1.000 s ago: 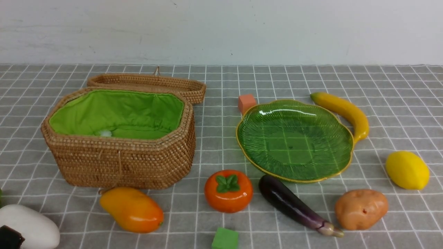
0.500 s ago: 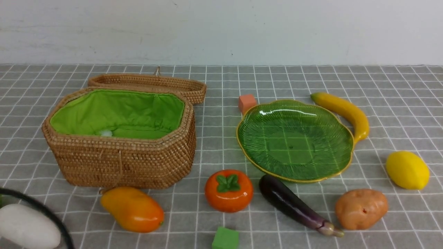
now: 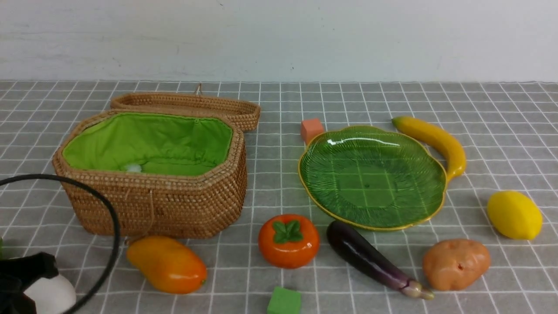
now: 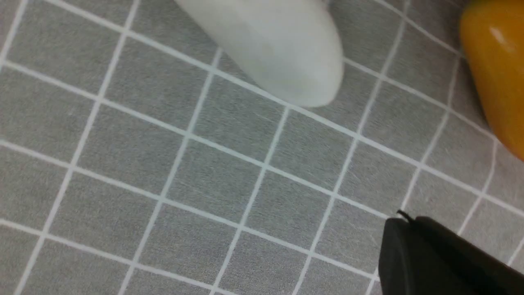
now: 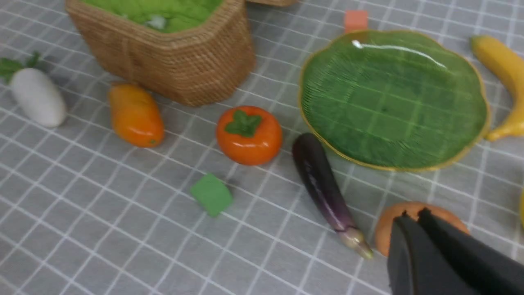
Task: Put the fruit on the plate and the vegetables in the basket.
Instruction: Take a daikon with your left arm and place it on the basket on the left.
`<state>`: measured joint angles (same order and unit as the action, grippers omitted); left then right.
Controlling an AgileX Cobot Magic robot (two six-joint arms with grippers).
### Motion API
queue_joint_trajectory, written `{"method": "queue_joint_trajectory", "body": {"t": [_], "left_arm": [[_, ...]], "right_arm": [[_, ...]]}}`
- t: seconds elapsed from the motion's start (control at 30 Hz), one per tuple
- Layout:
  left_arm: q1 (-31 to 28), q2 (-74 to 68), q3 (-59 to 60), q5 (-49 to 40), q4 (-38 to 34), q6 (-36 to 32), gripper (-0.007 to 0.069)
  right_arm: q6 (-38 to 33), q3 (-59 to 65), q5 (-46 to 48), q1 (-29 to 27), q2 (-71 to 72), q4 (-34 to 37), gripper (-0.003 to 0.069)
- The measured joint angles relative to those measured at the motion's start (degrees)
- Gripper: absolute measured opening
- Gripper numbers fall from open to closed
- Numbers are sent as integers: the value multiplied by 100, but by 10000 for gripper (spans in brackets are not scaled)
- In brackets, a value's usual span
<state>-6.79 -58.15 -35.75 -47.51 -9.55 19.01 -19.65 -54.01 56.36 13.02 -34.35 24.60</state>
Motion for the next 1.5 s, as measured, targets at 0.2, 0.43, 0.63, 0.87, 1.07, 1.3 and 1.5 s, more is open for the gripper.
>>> {"method": "queue_joint_trajectory", "body": {"t": [0.2,0.43,0.63,0.87,1.07,1.3,1.5], "left_arm": [[-1014,-781,-14,255,-611,-256,-12],[-1186,-1404,-126,886,-631,-256,214],[-1186,-1869,-126,1703,-763,-32,536],[-1186,-2702,-132,2452,-771,161,658],[-1186,-3017,-134,2671,-684,160,510],[-1186,-2801,-145,2579,-365,160,491],[-1137,-1306,-365,2184,38,-341,491]], "right_arm": [[-919,0,104,442,0,801,26],[-1166,0,161,1022,0,843,32],[-1171,0,161,1060,0,796,34],[-1171,0,161,1060,0,773,34],[-1270,0,161,1060,0,773,34],[-1327,0,161,1060,0,773,34],[-1327,0,22,1060,0,773,34]]}}
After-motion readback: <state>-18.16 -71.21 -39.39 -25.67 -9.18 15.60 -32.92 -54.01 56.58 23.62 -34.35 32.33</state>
